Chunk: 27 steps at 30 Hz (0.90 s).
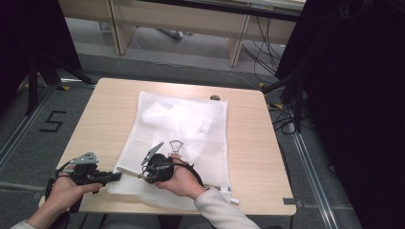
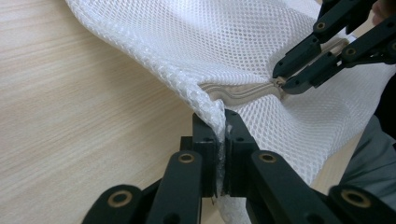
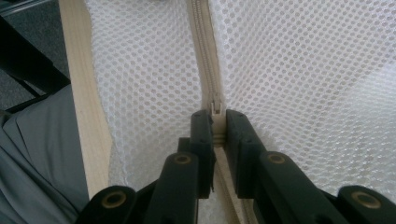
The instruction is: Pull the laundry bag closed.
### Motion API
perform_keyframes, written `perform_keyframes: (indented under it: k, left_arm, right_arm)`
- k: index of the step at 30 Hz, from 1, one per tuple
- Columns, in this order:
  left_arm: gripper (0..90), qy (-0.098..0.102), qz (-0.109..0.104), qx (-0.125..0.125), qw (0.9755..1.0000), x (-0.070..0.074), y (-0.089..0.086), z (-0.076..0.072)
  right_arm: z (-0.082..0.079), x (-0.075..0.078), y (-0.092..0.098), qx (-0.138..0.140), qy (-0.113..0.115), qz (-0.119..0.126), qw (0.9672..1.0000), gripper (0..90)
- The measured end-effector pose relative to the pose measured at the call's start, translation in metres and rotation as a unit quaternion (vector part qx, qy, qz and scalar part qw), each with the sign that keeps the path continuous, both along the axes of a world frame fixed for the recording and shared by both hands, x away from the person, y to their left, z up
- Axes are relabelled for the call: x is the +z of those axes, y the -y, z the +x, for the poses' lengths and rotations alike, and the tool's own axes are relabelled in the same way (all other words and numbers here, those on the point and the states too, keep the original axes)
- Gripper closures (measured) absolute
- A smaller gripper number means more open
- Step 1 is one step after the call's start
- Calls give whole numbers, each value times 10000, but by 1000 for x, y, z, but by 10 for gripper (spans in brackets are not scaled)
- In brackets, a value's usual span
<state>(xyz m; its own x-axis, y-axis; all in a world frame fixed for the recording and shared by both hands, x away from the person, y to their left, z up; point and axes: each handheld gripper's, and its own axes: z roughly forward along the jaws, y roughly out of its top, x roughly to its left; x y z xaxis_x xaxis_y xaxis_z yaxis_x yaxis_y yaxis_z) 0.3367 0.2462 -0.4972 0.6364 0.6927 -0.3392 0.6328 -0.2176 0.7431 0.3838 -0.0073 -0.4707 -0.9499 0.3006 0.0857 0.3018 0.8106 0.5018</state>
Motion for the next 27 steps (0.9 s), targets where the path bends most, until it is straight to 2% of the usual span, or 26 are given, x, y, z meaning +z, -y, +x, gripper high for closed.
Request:
perform_keyframes:
  k: [4, 7, 12, 20, 27]
  left_arm:
    - [849, 5, 13, 22, 10000, 0, 0, 0]
    - [849, 2, 2, 44, 10000, 0, 0, 0]
    - [849, 18, 10, 40, 10000, 0, -1, 0]
    - [848, 1, -8, 53, 10000, 0, -1, 0]
    - [848, 3, 2, 63, 10000, 0, -1, 0]
  right_arm:
    - [-1, 1, 2, -65, -80, -4, 9999, 824]
    - [0, 1, 3, -1, -20, -11, 10000, 824]
    - [0, 1, 4, -118, -59, 0, 9999, 824]
    - [0, 2, 6, -46, -48, -16, 10000, 824]
    - [0, 3, 10, -96, -47, -47, 9999, 824]
